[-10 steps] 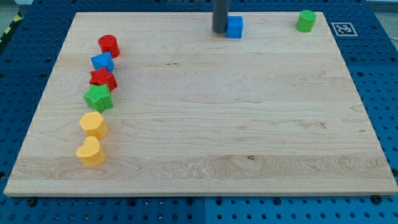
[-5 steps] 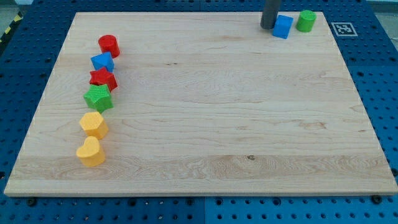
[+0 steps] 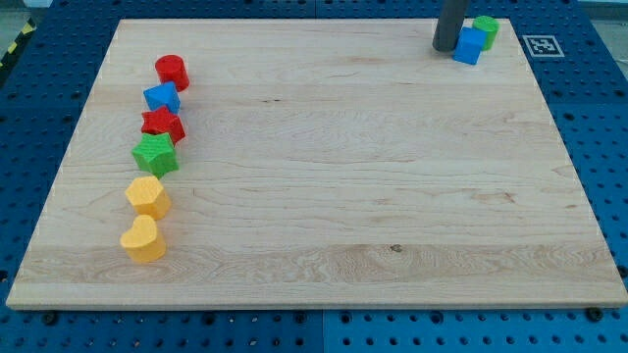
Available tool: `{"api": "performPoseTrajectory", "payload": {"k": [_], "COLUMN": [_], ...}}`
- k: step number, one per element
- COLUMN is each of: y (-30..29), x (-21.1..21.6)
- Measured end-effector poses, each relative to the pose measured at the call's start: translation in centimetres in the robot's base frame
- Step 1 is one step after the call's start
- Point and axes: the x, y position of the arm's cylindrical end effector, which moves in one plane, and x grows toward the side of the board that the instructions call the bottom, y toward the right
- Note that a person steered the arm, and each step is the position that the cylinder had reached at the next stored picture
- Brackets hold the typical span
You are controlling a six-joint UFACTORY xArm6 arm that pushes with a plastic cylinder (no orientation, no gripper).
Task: Push the blue cube below the green circle
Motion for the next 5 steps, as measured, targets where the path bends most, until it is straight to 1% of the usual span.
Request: {"api": "performPoseTrajectory", "payload": {"k": [2, 4, 5], "y": [1.3, 1.3, -4.3], "x": [0.2, 1.2, 1.8]}}
